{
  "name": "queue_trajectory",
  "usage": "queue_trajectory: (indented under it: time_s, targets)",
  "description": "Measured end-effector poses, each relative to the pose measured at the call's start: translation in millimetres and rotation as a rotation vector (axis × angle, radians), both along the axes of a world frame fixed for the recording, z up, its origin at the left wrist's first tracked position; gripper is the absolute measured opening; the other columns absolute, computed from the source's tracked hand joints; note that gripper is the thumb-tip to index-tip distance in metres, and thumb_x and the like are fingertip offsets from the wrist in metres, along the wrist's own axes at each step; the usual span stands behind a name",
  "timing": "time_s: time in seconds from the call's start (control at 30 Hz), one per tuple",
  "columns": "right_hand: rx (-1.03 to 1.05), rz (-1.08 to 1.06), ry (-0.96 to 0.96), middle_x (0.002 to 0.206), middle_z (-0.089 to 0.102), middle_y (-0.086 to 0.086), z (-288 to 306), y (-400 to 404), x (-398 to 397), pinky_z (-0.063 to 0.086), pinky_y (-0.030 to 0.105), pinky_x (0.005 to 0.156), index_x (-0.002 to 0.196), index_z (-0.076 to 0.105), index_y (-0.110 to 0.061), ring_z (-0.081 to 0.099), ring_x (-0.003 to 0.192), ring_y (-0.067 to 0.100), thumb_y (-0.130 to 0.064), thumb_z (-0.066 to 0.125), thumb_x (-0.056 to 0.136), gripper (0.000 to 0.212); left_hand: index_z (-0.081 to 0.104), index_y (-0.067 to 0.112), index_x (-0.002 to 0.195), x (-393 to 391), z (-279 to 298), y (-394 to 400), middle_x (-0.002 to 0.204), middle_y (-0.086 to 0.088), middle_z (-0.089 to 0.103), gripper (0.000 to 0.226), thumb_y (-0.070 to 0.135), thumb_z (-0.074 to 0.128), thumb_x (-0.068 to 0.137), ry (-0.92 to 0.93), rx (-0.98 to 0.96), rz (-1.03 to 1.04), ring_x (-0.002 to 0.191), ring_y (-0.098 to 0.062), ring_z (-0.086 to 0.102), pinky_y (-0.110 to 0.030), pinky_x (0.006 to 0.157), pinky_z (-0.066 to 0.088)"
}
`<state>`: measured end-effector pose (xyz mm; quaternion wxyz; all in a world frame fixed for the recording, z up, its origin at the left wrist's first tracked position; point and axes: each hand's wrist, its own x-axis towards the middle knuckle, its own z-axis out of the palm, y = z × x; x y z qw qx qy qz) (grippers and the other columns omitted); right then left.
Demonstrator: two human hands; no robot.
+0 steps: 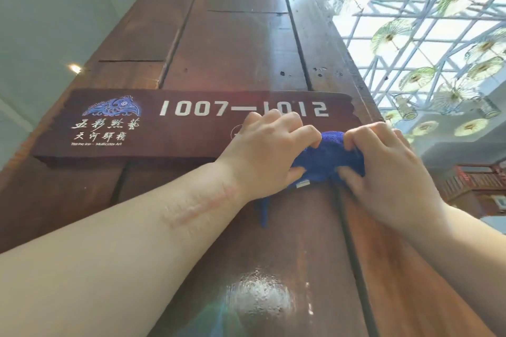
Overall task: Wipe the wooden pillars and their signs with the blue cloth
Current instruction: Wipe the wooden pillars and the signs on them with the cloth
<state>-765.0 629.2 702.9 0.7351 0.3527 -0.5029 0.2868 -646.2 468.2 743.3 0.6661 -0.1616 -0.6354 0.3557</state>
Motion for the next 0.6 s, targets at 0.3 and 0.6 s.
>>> queue_trajectory:
  time_s: [0.3, 0.6]
  targets:
    - [-0.115, 0.122, -0.071, 0.110, 0.055, 0.006, 4, 26, -33, 0.034, 0.031, 0.075, 0.112, 0.054, -0.015, 0.053, 0.098, 0.033, -0.005, 0.067, 0.073, 0.043, 0.057, 0.027, 0.110, -33, 4, 44, 0.107, 0.002, 0.057, 0.037, 0.031, 0.065, 0.074, -0.060, 0.075, -0.045, 0.100, -0.025, 0.049, -0.039, 0.086, 0.032]
    - [-0.064, 0.235, -0.201, 0.120, 0.066, -0.001, 29, 43, -31, 0.037, 0.023, 0.090, 0.124, 0.061, -0.026, 0.056, 0.110, 0.021, -0.013, 0.052, 0.086, 0.041, 0.065, 0.025, 0.094, -35, 23, 58, 0.089, 0.004, 0.060, 0.027, 0.044, 0.057, 0.075, -0.063, 0.163, -0.113, 0.088, -0.022, 0.056, -0.043, 0.089, 0.039]
